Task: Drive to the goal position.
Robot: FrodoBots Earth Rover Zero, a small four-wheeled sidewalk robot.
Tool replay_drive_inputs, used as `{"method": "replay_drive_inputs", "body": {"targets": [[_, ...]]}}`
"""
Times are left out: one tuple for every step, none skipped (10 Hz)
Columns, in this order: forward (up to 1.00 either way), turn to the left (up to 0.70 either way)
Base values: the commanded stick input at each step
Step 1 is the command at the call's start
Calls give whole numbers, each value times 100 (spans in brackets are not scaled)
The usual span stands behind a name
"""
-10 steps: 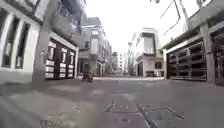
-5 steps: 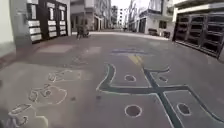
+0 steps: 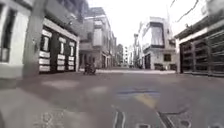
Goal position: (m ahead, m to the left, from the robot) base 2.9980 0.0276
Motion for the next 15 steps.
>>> {"method": "replay_drive_inputs", "body": {"targets": [[100,6],[100,-34],[100,-34],[100,-21],[100,6],[100,6],[100,6],[100,6],[100,6],[100,6],[100,6],[100,-34],[100,-34],[100,-34],[100,-34]]}}
